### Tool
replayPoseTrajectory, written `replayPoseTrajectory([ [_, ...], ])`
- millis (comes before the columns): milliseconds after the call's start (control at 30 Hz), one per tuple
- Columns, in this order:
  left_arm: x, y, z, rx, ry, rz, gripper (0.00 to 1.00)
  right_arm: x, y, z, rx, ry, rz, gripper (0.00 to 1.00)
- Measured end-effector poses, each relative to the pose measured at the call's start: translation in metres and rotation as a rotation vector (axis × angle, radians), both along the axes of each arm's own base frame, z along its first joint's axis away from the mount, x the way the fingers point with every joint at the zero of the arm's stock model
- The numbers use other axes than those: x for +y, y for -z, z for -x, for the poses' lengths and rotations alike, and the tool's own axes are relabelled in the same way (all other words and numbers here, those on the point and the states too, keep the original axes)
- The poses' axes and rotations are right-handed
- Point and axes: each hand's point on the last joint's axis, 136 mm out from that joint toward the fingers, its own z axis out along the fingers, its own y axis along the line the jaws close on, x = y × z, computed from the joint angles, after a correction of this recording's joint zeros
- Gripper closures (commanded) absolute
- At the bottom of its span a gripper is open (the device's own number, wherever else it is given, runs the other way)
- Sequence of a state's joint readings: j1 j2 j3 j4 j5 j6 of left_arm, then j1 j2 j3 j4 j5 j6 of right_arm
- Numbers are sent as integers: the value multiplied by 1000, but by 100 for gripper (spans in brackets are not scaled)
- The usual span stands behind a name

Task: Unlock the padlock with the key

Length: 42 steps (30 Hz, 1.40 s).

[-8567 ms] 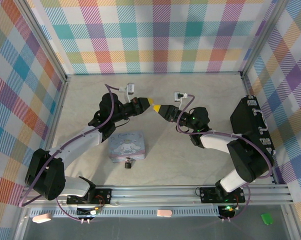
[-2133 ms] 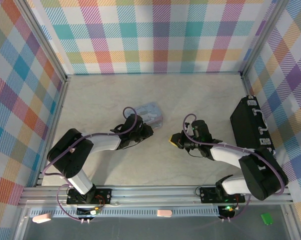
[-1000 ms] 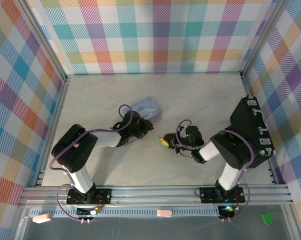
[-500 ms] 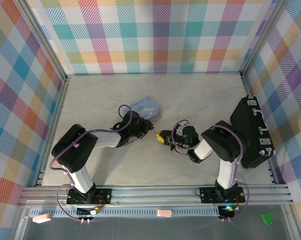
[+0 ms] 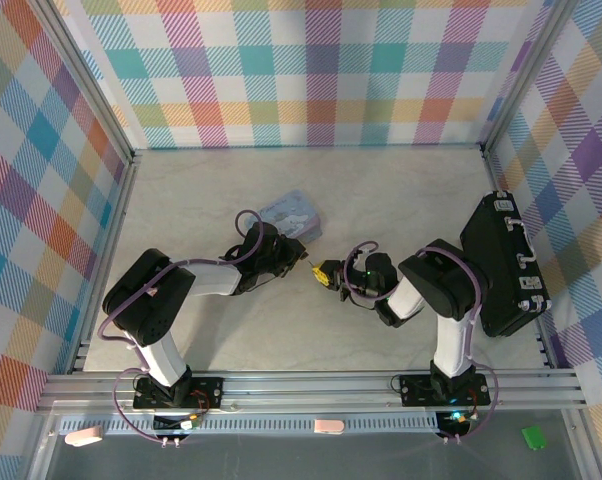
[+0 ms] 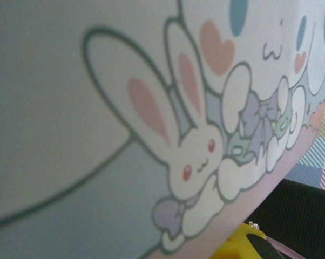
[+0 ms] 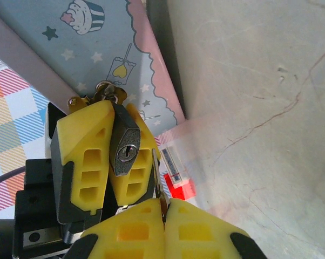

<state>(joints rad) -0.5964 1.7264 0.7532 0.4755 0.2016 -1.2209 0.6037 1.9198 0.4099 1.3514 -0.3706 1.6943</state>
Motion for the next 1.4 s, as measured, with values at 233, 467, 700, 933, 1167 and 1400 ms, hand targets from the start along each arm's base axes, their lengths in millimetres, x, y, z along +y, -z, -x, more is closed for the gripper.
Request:
replayPoseTrajectory([
  [233, 1, -2, 1, 12, -8, 19, 98, 1, -2, -2, -7, 3, -4, 100],
  [467, 2, -3, 1, 14, -8, 28, 98, 2, -4, -4, -14, 2, -8, 100],
  [700, 2, -4, 1, 14, -12, 35, 98, 4, -14, -4, -38, -8, -23, 100],
  [933, 3, -5, 1, 15, -14, 40, 98, 5, -14, -4, -40, -11, -22, 100],
  [1167, 3, -6, 1, 19, -19, 48, 98, 5, -15, -4, -41, -17, -24, 100],
  [1400, 4, -6, 1, 21, -18, 51, 98, 6, -15, -4, -43, -18, -24, 100],
])
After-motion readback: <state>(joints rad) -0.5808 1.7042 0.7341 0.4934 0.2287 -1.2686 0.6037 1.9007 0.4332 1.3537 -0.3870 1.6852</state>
